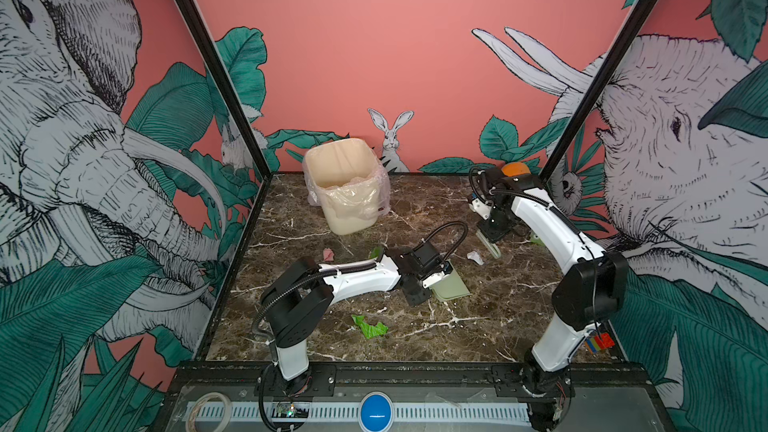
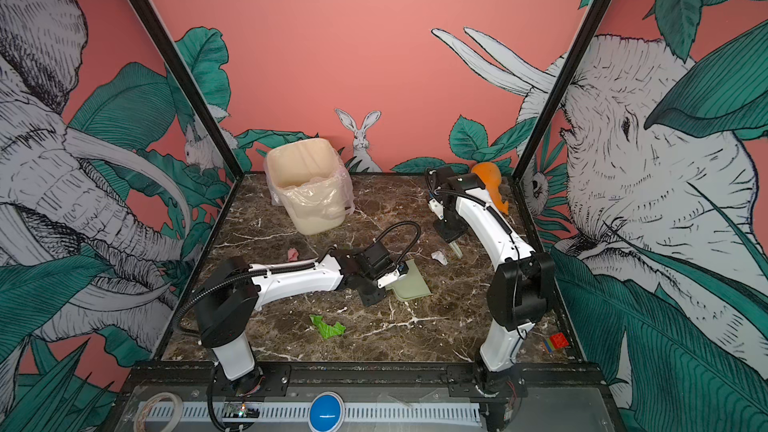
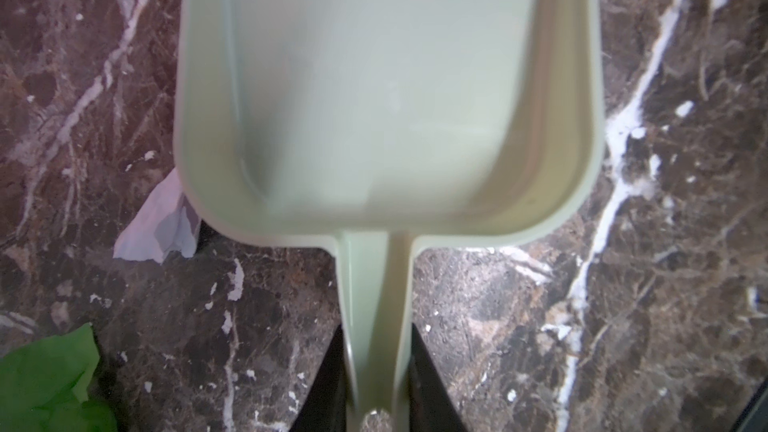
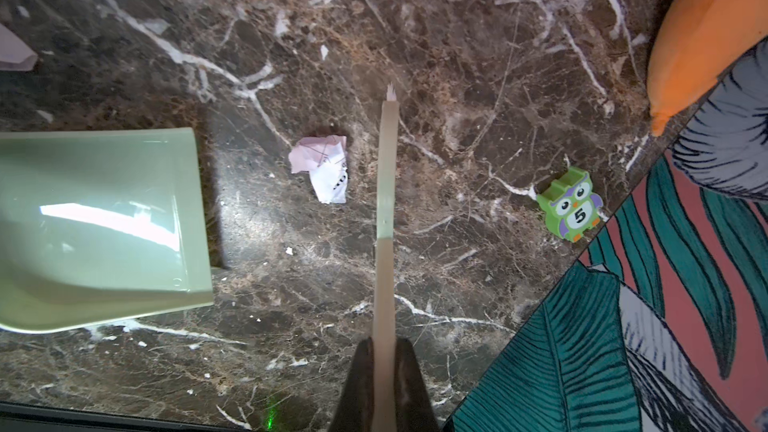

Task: Sweep away the paper scraps from the table
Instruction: 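Sweep the white-pink scrap into the dustpan with the right gripper's brush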

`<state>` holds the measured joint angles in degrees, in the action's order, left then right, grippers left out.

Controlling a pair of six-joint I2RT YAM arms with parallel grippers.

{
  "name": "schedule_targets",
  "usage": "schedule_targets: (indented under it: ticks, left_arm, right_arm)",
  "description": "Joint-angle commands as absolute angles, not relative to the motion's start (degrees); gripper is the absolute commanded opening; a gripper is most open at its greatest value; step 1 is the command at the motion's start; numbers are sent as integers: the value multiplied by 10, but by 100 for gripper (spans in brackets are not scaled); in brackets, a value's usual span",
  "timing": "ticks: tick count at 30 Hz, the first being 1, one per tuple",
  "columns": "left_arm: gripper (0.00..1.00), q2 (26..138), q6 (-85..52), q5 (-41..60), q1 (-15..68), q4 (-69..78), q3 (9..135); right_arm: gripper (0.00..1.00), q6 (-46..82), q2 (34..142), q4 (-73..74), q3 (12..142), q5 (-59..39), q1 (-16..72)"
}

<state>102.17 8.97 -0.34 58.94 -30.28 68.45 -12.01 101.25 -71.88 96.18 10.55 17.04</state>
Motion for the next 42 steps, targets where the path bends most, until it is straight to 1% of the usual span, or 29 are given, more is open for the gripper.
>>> schedule_targets:
  ticks: [1, 6, 15, 28, 32, 38, 42]
  left_arm:
    - [3, 1025, 72, -31, 594, -296, 688]
    - [3, 1036, 69, -57, 596, -301, 699]
    - [2, 1050, 70, -68, 597, -307, 719]
    - [2, 1062, 70, -72, 600, -309, 719]
    - [2, 1059, 68, -74, 601, -308, 715]
    - [2, 1051, 68, -74, 601, -300, 707]
    - [2, 1039, 67, -74, 601, -289, 697]
  right_arm:
    - [0, -118, 1038, -747, 974, 127, 168]
    - [0, -121, 1055, -754, 979, 106, 172]
    - [0, -112, 1046, -778, 962, 56, 208]
    - [0, -65, 953, -769, 907, -107, 266]
    - [0, -56, 922, -765, 905, -111, 264]
    - [0, -55, 921, -789, 917, -48, 240]
    - [0, -46, 890, -779, 921, -36, 215]
